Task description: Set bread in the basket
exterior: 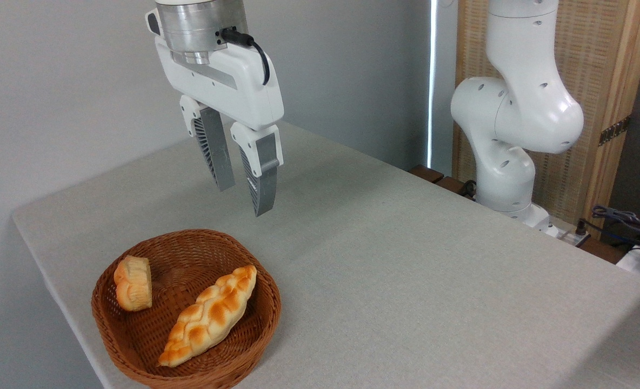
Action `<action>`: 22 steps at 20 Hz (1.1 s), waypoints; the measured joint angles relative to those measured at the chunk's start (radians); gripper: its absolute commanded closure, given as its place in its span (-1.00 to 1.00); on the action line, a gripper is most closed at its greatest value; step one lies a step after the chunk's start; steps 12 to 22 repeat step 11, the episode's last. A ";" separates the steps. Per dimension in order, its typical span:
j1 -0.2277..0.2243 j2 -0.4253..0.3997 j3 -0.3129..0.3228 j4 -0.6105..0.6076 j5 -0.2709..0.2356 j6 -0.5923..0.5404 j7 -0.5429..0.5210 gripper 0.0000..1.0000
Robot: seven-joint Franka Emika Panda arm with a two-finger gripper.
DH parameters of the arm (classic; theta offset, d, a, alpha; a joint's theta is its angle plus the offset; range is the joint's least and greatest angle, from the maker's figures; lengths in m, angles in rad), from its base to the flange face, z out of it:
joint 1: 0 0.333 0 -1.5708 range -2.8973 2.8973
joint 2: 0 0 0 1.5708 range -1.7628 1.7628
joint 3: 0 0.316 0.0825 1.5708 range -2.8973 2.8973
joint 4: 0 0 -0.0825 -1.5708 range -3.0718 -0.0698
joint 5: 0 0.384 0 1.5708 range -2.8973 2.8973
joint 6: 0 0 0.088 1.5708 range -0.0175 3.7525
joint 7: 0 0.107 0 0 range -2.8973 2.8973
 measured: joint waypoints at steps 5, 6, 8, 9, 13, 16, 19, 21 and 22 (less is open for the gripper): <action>0.000 0.000 0.000 0.000 0.000 0.000 -0.013 -1.00; 0.000 0.000 0.000 0.000 0.000 0.000 -0.017 -1.00; 0.000 0.000 0.000 0.000 0.000 0.000 -0.018 -1.00; 0.000 0.000 0.000 0.000 0.000 0.000 -0.018 -1.00; 0.000 0.000 0.000 0.000 0.001 0.000 -0.018 -1.00; 0.000 0.000 0.000 0.000 0.001 0.000 -0.018 -1.00; 0.000 0.000 0.000 0.000 0.001 0.000 -0.018 -1.00; 0.000 0.000 0.000 0.000 0.001 0.000 -0.018 -1.00; 0.000 0.000 0.000 0.000 0.001 0.000 -0.018 -1.00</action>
